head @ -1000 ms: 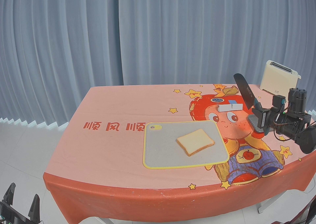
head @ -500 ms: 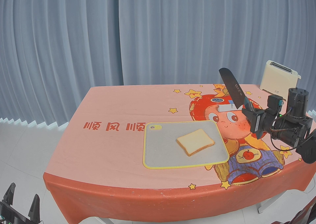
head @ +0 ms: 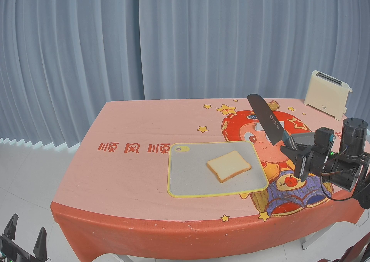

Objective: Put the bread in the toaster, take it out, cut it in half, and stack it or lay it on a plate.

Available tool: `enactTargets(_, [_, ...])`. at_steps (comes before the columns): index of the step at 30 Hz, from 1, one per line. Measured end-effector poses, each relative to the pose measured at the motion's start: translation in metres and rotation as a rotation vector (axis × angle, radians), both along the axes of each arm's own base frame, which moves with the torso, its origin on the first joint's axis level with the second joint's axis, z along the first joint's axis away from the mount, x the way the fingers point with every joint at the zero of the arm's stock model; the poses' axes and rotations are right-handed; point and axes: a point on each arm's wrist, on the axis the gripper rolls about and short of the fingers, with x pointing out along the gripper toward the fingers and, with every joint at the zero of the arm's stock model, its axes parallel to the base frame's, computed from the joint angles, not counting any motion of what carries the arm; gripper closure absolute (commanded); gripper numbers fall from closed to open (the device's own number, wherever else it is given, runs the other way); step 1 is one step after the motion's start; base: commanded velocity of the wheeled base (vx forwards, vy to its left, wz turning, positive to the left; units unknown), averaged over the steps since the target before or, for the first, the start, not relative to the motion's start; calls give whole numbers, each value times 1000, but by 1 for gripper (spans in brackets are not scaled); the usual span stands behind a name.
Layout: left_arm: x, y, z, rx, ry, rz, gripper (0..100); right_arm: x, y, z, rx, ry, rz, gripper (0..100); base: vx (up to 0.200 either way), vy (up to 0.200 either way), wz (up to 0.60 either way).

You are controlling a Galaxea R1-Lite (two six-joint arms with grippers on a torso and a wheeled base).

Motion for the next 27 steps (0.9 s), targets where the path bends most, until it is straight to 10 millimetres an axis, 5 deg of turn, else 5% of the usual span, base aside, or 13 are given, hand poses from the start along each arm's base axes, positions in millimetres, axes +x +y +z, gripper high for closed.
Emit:
enactTargets(11, [0, 0, 0, 0, 0, 0, 0, -19, 15, -7, -6, 33, 100, 100, 0, 0, 0])
enactTargets(27, [0, 0, 0, 0, 0, 0, 0, -22, 16, -9, -8, 41, 108, 100, 0, 0, 0])
